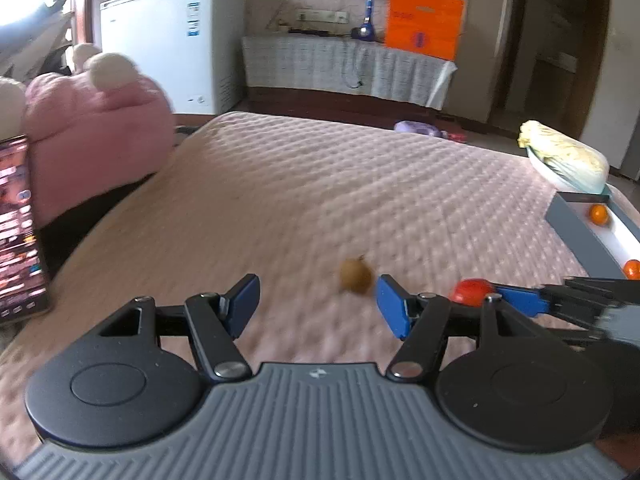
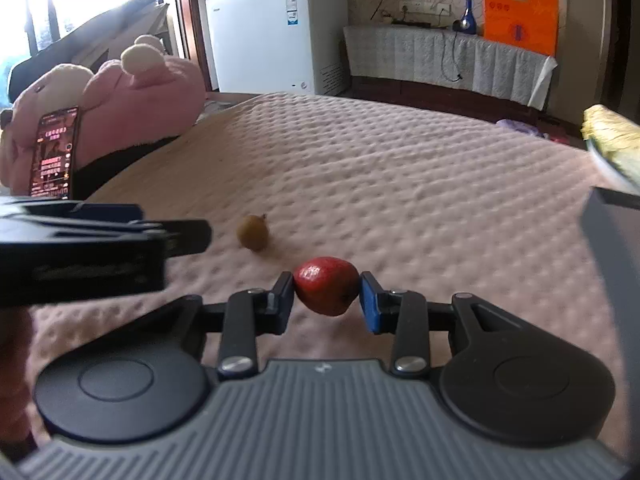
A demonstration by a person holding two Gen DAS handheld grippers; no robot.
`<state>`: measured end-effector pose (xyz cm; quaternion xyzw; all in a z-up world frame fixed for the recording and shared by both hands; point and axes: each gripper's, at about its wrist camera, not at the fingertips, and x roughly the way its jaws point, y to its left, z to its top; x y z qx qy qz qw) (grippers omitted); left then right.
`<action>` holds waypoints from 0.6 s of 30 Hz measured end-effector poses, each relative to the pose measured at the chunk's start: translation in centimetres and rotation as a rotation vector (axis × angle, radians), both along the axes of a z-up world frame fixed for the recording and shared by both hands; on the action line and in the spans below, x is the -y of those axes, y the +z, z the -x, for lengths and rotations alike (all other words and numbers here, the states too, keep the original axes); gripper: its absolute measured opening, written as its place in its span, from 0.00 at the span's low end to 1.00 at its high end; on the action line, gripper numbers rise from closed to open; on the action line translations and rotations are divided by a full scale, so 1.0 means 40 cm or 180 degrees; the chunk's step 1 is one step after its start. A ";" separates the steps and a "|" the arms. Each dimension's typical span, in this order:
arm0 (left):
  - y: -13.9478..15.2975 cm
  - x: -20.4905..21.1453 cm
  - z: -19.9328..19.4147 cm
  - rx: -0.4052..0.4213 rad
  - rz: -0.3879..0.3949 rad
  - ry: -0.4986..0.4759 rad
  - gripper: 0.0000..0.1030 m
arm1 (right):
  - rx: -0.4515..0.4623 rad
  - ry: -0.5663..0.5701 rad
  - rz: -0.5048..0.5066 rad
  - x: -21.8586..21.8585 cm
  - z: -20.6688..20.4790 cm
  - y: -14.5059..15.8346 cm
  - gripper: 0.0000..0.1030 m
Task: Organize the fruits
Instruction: 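Grasp the red apple with the right tool while the left tool approaches the brown fruit, then grasp the small brown fruit with the left tool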
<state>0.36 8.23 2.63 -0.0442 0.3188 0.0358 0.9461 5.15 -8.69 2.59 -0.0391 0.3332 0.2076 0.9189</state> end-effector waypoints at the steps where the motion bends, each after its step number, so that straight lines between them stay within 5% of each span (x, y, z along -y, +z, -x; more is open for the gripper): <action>1: -0.007 0.008 -0.013 -0.0008 0.0000 -0.0035 0.68 | -0.0002 -0.0013 -0.0022 0.014 0.006 0.007 0.37; 5: -0.036 0.033 -0.059 -0.0079 -0.0027 -0.0106 0.65 | 0.0030 -0.0012 -0.0022 0.062 0.032 0.035 0.37; 10: -0.070 0.036 -0.106 -0.0202 -0.0013 -0.0097 0.45 | 0.0080 0.0052 -0.0006 0.096 0.052 0.061 0.37; 14: -0.079 0.043 -0.119 -0.0182 -0.0068 -0.0067 0.42 | 0.0106 0.0073 0.0011 0.115 0.059 0.073 0.37; 18: -0.080 0.051 -0.121 -0.0163 -0.0118 -0.0075 0.28 | 0.0116 0.0035 0.0007 0.136 0.064 0.082 0.37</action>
